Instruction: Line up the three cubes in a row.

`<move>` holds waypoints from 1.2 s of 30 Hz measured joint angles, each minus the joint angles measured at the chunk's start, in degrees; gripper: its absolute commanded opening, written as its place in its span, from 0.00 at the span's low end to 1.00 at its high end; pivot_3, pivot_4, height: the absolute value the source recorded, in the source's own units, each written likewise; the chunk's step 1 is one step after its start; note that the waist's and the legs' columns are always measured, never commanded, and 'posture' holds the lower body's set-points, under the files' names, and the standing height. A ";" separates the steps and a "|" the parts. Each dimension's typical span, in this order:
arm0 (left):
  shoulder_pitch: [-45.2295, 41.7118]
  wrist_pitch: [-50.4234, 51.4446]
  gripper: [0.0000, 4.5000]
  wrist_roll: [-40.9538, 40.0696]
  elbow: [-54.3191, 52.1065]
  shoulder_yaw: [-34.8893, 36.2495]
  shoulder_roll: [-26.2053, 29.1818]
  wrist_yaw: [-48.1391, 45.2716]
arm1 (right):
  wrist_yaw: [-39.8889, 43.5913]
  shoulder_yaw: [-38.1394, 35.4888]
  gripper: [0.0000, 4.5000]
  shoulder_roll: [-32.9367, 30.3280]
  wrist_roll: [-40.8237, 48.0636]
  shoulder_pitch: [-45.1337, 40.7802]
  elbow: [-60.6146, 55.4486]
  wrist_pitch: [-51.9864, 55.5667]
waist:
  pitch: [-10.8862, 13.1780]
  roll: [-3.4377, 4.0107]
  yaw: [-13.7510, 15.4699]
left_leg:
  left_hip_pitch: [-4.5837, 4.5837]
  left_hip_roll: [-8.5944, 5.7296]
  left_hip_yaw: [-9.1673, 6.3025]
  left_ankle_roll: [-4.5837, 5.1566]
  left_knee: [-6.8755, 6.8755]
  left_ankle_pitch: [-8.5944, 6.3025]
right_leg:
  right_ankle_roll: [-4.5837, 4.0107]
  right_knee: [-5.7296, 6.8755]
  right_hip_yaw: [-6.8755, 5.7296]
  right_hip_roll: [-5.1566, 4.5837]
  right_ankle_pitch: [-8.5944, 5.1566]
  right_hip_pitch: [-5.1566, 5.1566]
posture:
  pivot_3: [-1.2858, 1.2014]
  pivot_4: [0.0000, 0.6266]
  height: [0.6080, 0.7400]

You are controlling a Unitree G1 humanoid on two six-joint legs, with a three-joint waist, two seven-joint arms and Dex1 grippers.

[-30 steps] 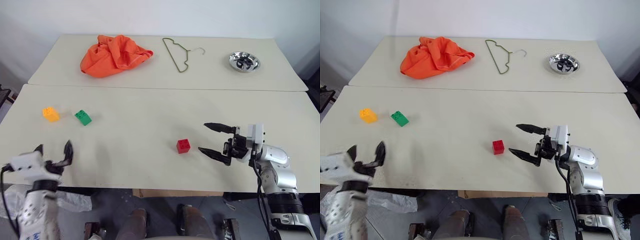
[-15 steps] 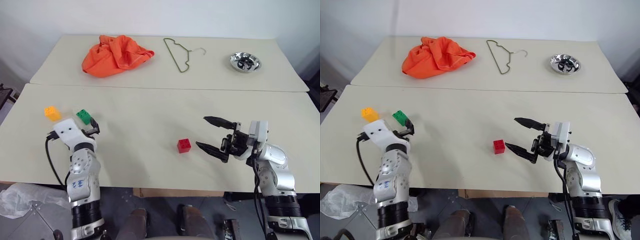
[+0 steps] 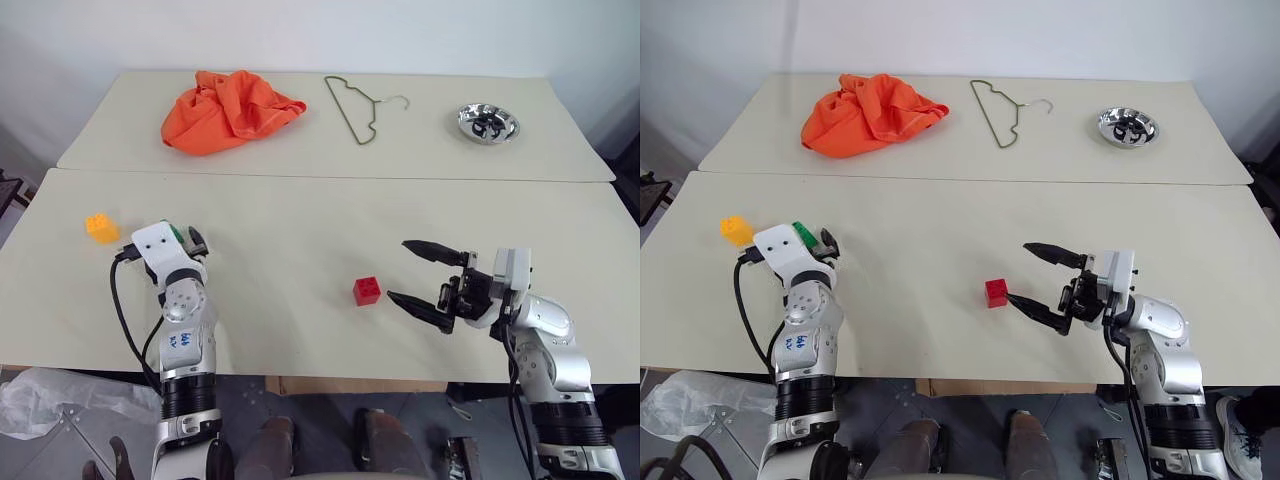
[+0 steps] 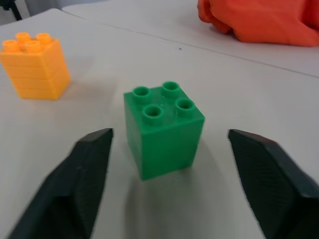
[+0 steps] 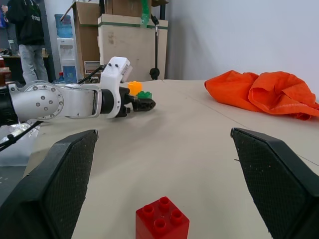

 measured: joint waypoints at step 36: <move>-8.69 -22.71 0.32 -15.34 20.60 -24.09 28.89 -103.83 | 0.24 -6.14 1.00 -7.43 -1.26 8.09 -0.42 -2.91 | 0.01 0.13 -0.39 | 0.03 0.03 -0.15 0.04 0.10 -0.04 | -0.05 -0.09 -0.12 -0.02 -0.03 0.18 | 0.52 0.24 1.00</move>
